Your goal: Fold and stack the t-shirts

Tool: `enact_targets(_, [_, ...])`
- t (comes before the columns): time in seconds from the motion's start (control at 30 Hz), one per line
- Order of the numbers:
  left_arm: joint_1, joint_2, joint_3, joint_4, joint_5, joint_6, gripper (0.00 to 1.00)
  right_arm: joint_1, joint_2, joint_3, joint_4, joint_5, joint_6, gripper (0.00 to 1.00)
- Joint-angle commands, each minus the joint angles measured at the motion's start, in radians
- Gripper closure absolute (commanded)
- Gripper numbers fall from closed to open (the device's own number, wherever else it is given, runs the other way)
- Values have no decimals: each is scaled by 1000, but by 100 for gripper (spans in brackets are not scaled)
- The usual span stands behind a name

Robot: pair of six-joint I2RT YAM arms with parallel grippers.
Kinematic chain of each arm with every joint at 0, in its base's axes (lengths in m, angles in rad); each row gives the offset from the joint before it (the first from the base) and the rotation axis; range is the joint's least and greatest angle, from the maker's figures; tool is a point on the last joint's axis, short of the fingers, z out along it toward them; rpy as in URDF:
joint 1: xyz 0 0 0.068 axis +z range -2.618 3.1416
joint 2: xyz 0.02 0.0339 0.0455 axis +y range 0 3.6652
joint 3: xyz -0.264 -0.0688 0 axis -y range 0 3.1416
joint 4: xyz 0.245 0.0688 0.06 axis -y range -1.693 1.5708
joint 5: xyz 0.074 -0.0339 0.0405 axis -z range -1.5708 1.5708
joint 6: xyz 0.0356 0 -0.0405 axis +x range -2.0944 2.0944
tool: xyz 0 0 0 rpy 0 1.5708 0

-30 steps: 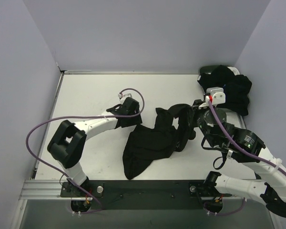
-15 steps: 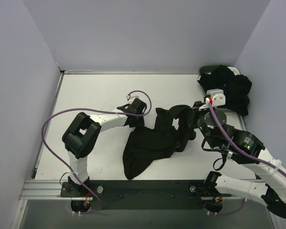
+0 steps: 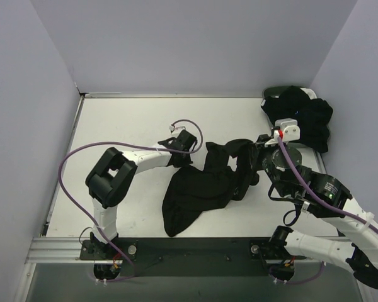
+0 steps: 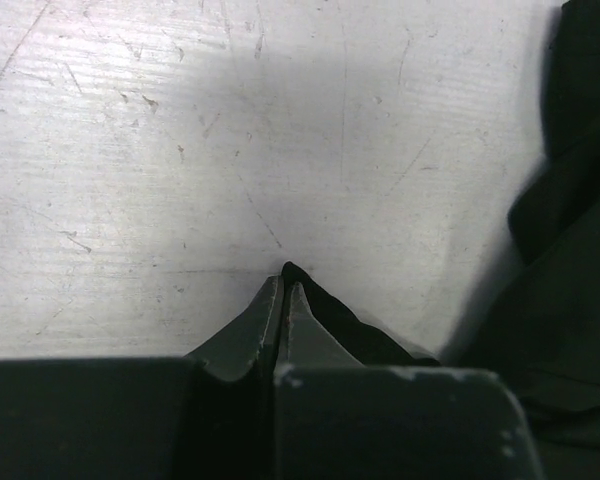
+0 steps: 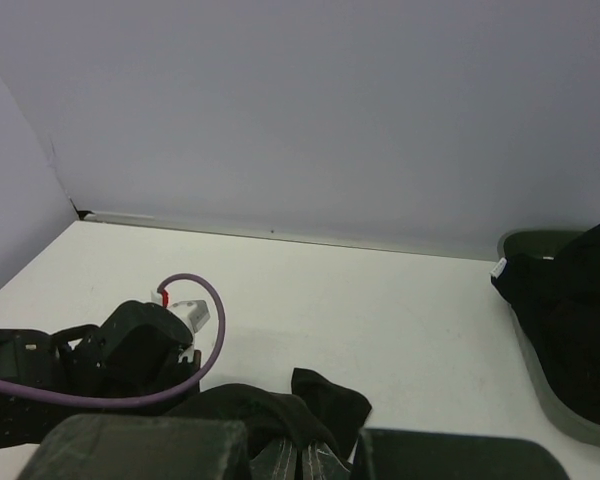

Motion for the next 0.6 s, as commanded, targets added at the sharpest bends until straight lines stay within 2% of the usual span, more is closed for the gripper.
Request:
enact_targets(0.0, [-1,-60,-65,-53,-53,-20,100,4,10,-6,40,31,-1,100])
enact_targets(0.17, [0,-278,-74,-113,-124,14,100,1,51,62,71,41,-59,100])
enact_targets(0.27, [8,-533,-16,-185,-188,51,100,5,62,178,79,-18,-113,100])
enact_targets(0.33, [19,-637,18,-224,-202,92,100,8,51,258,97,-62,-153,100])
enact_targets(0.37, [22,-725,42,-240,-204,106,100,11,50,289,97,-111,-165,100])
enact_targets(0.43, [28,-807,111,-266,-205,155,100,11,40,361,99,-185,-199,100])
enact_targets(0.57, [31,-1040,173,-231,-162,235,100,13,11,444,125,-363,-205,100])
